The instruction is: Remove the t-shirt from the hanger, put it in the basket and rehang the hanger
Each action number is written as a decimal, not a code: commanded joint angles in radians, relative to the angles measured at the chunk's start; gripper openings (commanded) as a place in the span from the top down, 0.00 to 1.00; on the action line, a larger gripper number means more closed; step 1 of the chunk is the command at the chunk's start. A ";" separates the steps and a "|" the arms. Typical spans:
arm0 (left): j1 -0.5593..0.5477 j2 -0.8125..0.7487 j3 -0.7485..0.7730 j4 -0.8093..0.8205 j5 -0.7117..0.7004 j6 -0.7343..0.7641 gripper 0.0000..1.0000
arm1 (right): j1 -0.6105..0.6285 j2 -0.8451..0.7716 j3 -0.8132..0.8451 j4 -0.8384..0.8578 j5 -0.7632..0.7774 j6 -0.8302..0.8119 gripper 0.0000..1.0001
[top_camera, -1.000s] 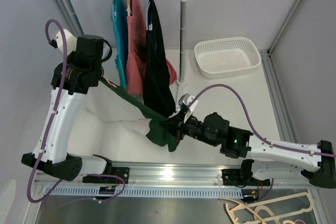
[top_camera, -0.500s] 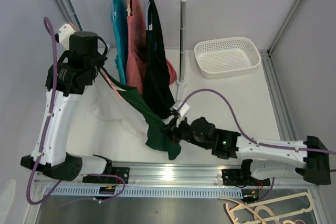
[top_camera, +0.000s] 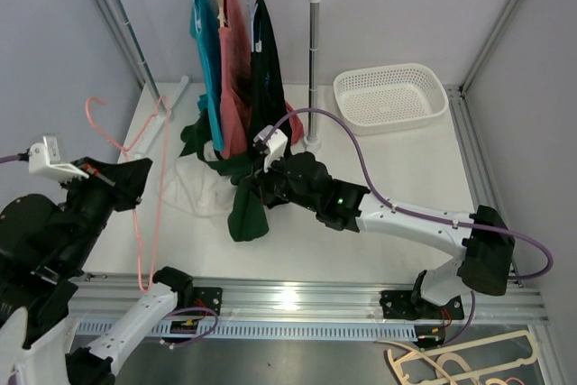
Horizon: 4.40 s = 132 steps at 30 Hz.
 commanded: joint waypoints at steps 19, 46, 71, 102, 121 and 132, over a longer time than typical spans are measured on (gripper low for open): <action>0.427 0.507 0.151 0.172 0.425 0.145 0.99 | -0.591 -0.414 0.274 -0.715 0.095 0.109 1.00; 0.488 0.762 0.405 0.286 0.182 0.199 0.99 | -0.937 0.466 1.354 0.253 0.139 -0.058 1.00; 0.692 1.064 0.364 0.821 0.688 0.171 0.99 | -1.070 0.754 1.269 -0.485 -0.221 0.080 1.00; 0.617 1.296 0.858 0.772 0.695 0.174 0.99 | -1.066 0.665 0.819 -0.700 -0.183 0.117 0.13; 0.585 1.332 0.756 0.775 0.633 0.203 0.81 | -1.058 0.378 0.554 -0.632 -0.102 0.097 0.12; 0.585 1.288 0.753 0.760 0.574 0.233 0.57 | -1.038 0.068 0.109 -0.482 0.062 0.200 0.10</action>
